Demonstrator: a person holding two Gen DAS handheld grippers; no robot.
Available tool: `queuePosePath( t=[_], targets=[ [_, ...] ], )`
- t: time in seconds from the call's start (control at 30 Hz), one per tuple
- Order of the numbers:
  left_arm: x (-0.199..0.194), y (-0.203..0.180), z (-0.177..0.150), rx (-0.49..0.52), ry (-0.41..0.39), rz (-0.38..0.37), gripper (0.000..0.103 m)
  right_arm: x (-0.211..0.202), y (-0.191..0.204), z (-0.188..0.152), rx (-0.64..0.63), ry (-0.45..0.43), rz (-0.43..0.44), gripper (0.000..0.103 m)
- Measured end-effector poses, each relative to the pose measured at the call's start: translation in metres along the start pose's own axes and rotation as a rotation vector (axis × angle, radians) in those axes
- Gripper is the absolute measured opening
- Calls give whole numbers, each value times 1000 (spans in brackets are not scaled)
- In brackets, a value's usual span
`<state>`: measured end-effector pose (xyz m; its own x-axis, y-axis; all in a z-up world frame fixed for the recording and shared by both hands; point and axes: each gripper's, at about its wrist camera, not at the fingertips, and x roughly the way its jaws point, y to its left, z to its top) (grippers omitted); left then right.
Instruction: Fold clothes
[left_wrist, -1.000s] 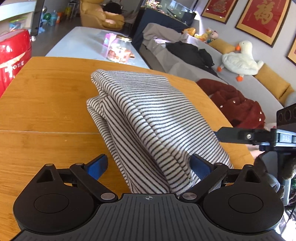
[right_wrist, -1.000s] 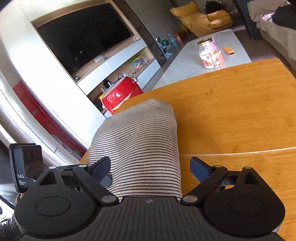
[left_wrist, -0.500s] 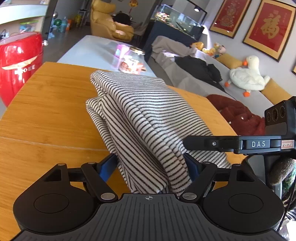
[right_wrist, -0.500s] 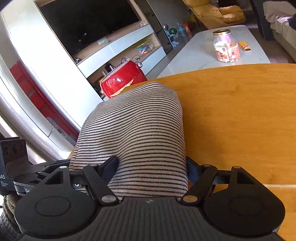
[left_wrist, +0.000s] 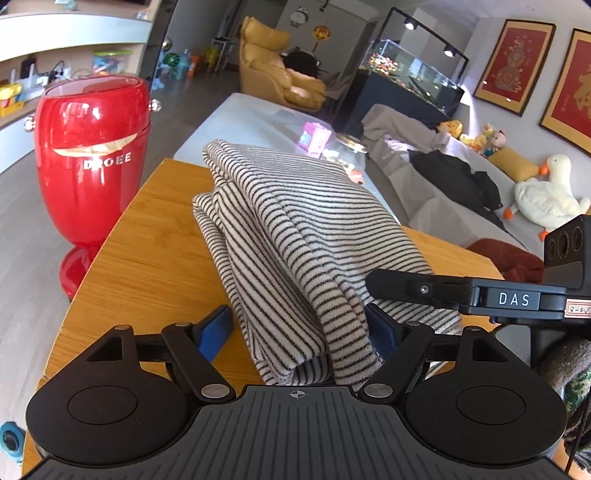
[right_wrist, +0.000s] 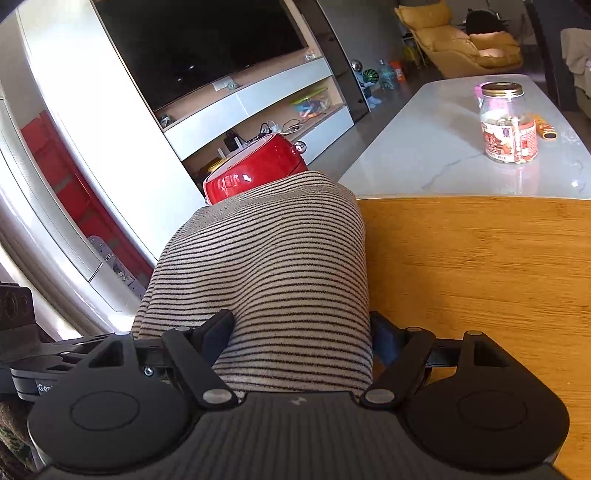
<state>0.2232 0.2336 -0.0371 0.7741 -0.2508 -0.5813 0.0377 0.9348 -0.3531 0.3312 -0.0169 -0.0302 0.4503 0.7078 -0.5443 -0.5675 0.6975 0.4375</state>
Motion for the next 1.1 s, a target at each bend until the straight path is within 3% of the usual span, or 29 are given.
queuePosePath(
  t=[0.13, 0.23, 0.37, 0.43, 0.53, 0.6, 0.7, 0.8, 0.9, 1.0, 1.1],
  targets=[
    [-10, 0, 8, 15, -19, -10, 82, -7, -5, 15, -5, -12, 17, 83],
    [-10, 2, 22, 2, -26, -28, 95, -2, -15, 35, 0, -20, 0, 87],
    [23, 12, 34, -39, 70, -44, 96, 29, -25, 54, 51, 57, 47, 87],
    [29, 16, 33, -46, 71, -76, 95, 43, -20, 58, 73, 92, 90, 77],
    [21, 23, 29, -30, 50, -84, 91, 20, 15, 58, -119, -15, 125, 58],
    [17, 30, 25, -29, 49, -95, 90, 9, 25, 58, -186, -41, 147, 55],
    [16, 32, 22, -2, 38, -71, 88, 31, 12, 59, -135, 36, 10, 55],
    [17, 30, 23, -6, 25, -49, 89, 43, -3, 55, -58, 47, -10, 68],
    [13, 24, 21, -1, 6, -20, 92, 37, 5, 49, -105, 19, -77, 85],
    [-4, 6, 15, 33, -54, 61, 94, 26, 13, 44, -136, -2, -126, 91],
    [-30, -15, 3, 17, -139, 148, 102, 7, 19, 36, -144, -39, -166, 103]
  ],
)
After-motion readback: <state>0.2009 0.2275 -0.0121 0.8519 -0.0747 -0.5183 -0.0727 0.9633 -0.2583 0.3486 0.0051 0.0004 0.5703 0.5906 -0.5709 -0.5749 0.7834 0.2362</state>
